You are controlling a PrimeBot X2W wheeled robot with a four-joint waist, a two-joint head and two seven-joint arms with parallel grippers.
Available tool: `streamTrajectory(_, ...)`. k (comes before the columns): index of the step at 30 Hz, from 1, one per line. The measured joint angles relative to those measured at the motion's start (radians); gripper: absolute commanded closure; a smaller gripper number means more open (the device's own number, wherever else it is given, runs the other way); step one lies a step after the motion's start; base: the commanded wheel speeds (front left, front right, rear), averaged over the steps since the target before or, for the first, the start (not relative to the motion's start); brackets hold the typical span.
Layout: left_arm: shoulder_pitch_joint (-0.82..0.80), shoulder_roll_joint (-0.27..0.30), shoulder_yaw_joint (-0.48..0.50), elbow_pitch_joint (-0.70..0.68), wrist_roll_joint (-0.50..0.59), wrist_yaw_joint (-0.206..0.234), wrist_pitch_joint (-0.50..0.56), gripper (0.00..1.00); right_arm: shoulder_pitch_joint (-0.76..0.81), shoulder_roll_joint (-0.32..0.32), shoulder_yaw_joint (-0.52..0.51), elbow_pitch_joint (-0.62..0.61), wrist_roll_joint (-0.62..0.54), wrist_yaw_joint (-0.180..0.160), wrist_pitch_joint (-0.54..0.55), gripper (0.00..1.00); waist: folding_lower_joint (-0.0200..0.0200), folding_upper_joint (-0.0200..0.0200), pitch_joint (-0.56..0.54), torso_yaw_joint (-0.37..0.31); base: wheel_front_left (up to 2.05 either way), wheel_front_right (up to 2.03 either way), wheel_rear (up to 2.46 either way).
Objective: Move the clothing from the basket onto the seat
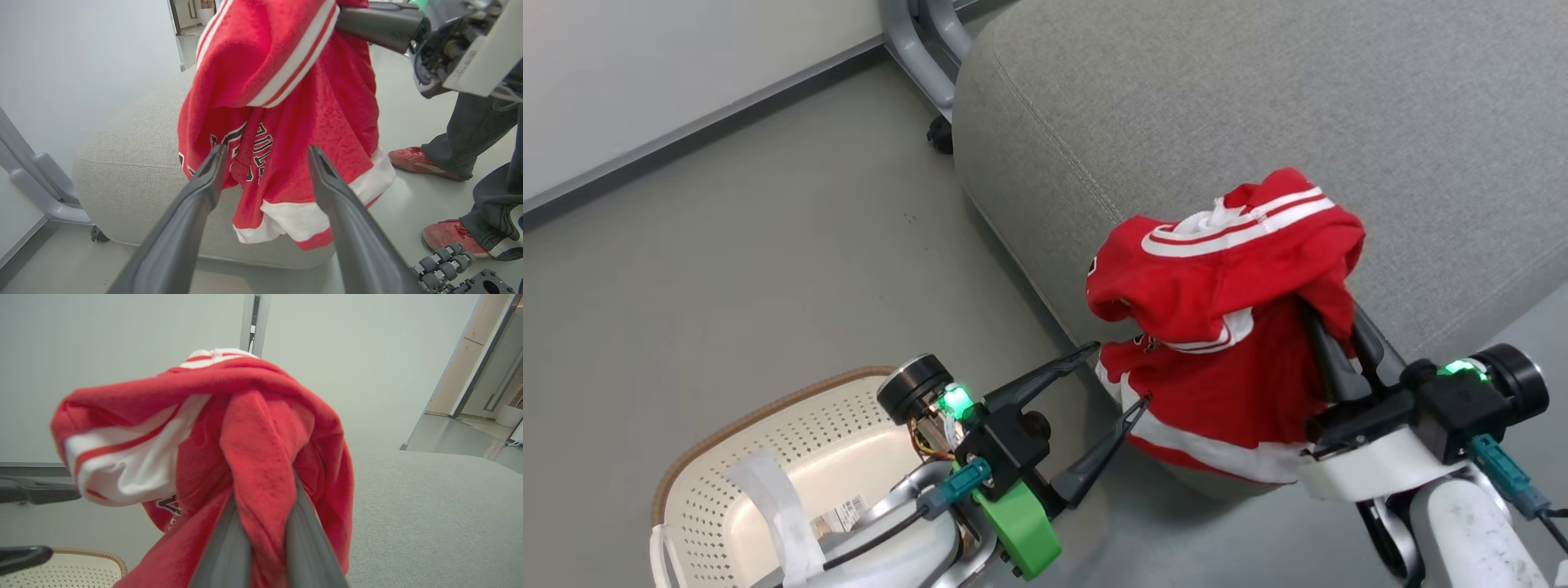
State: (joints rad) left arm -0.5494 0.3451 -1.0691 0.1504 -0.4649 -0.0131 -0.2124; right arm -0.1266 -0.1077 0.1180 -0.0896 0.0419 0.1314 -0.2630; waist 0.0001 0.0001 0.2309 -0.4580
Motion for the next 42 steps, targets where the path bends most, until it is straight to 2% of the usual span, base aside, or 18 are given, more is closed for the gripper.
streamTrajectory(9, -0.059, 0.029, 0.001, -0.034, 0.021, -0.006, 0.035, 0.0, -0.133, 0.012, -0.139, -0.096, 0.029, 0.0, 0.0, 1.0, 0.0, 0.0, 0.095, 0.009, 0.0, 0.0, 0.0)
streamTrajectory(20, -0.191, 0.081, -0.004, -0.084, 0.09, -0.032, 0.099, 0.0, -0.472, -0.109, -0.361, -0.099, 0.083, 0.0, 0.0, 1.0, 0.0, 0.0, 0.285, 0.067, 0.0, 0.0, 0.0)
streamTrajectory(24, -0.242, 0.081, -0.01, -0.095, 0.117, -0.04, 0.11, 0.0, -0.562, -0.163, -0.42, -0.046, 0.091, 0.0, 0.0, 1.0, 0.0001, -0.0001, 0.361, 0.095, 0.0, 0.0, 0.0)
streamTrajectory(30, -0.278, 0.073, -0.007, -0.104, 0.126, -0.041, 0.11, 0.0, -0.645, -0.231, -0.449, 0.098, 0.084, 0.0, 0.0, 1.0, 0.0001, 0.0, 0.461, 0.136, 0.0, 0.0, 0.0)
streamTrajectory(41, -0.283, 0.076, -0.007, -0.098, 0.112, -0.038, 0.116, 0.0, -0.664, -0.24, -0.504, 0.431, 0.06, 0.0, 0.0, 1.0, 0.0001, 0.0, 0.546, 0.214, 0.0, 0.0, 0.0)
streamTrajectory(42, -0.282, 0.076, -0.007, -0.098, 0.109, -0.035, 0.116, 0.0, -0.661, -0.231, -0.52, 0.454, 0.059, 0.0, 0.0, 0.56, 0.0001, 0.0, 0.547, 0.217, 0.0, 0.0, 0.0)
